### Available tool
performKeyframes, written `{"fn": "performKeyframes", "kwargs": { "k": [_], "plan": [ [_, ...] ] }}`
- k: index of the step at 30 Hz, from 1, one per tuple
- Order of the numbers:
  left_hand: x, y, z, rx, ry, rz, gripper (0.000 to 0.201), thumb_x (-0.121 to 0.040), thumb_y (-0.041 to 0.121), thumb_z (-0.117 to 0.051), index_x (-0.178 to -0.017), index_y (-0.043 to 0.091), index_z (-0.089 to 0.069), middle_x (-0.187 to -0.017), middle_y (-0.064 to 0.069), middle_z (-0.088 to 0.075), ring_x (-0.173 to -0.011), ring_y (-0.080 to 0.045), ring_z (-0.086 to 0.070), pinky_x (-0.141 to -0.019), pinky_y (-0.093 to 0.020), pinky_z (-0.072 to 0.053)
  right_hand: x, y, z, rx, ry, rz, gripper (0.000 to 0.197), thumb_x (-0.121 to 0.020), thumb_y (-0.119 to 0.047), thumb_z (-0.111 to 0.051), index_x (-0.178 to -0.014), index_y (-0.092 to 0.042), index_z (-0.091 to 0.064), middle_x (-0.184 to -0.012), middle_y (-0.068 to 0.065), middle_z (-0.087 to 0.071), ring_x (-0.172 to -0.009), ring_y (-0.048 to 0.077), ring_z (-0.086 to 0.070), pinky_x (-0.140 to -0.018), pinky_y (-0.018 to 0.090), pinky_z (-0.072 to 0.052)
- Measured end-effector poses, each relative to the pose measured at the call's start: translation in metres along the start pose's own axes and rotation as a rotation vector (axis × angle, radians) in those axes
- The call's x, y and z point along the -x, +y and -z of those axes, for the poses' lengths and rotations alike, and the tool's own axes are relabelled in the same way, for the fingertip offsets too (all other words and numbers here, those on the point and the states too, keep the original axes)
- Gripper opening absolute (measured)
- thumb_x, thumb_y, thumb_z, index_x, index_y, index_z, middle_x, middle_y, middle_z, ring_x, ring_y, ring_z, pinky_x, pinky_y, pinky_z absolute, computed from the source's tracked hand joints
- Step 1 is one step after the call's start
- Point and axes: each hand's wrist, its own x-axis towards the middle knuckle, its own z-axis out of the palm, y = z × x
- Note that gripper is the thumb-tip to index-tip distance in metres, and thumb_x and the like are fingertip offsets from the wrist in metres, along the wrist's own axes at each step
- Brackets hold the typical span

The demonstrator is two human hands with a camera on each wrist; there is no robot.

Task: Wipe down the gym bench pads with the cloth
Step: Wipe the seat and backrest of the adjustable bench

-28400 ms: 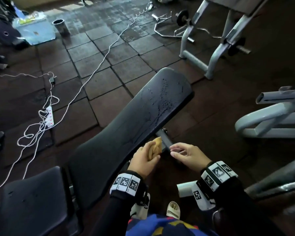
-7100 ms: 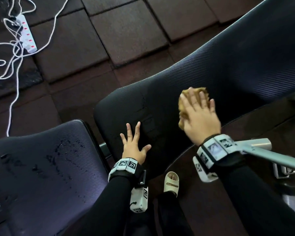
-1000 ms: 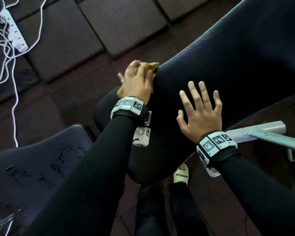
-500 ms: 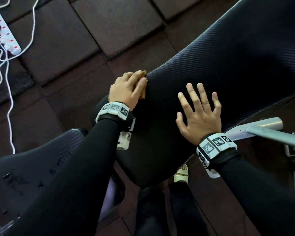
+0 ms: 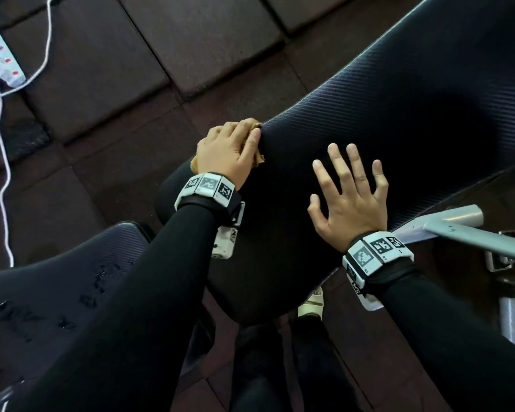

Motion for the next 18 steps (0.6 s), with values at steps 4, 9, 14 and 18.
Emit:
{"fn": "performKeyframes", "kwargs": {
  "k": [4,9,14,18],
  "plan": [
    [0.012,-0.040,-0.003,0.020,0.025,0.087,0.038,-0.098,0.050,-0.028,-0.123,0.037,-0.053,-0.125,0.010,-0.056,-0.123,-0.020,-0.041,-0.100,-0.040,-0.029,0.001,0.000,-0.001,0.001,-0.005,-0.001,0.050,-0.089,-0.037,-0.043,-0.137,-0.022,-0.044,-0.152,0.004,-0.032,-0.143,0.024,-0.020,-0.114,0.051,-0.014],
    [0.025,-0.084,-0.008,0.103,0.039,0.212,0.044,-0.093,0.059,-0.021,-0.123,0.044,-0.049,-0.129,0.011,-0.051,-0.124,-0.020,-0.039,-0.099,-0.046,-0.030,0.001,0.001,-0.002,0.013,0.004,-0.001,0.050,-0.089,-0.038,-0.043,-0.137,-0.022,-0.043,-0.152,0.004,-0.031,-0.143,0.023,-0.019,-0.114,0.050,-0.013],
    [0.043,-0.112,-0.014,0.156,0.134,0.378,0.053,-0.088,0.061,-0.021,-0.122,0.039,-0.055,-0.124,0.003,-0.057,-0.121,-0.023,-0.044,-0.096,-0.049,-0.036,0.002,0.001,-0.002,0.023,-0.002,0.000,0.051,-0.089,-0.038,-0.043,-0.138,-0.023,-0.042,-0.152,0.003,-0.030,-0.143,0.023,-0.018,-0.115,0.049,-0.012],
    [0.055,-0.133,-0.020,0.209,0.165,0.439,0.054,-0.091,0.054,-0.026,-0.126,0.026,-0.057,-0.124,-0.010,-0.058,-0.119,-0.032,-0.048,-0.099,-0.044,-0.037,0.001,0.001,-0.003,0.031,-0.009,0.004,0.051,-0.090,-0.040,-0.041,-0.138,-0.023,-0.042,-0.152,0.003,-0.030,-0.143,0.023,-0.018,-0.114,0.049,-0.012]
  ]
}}
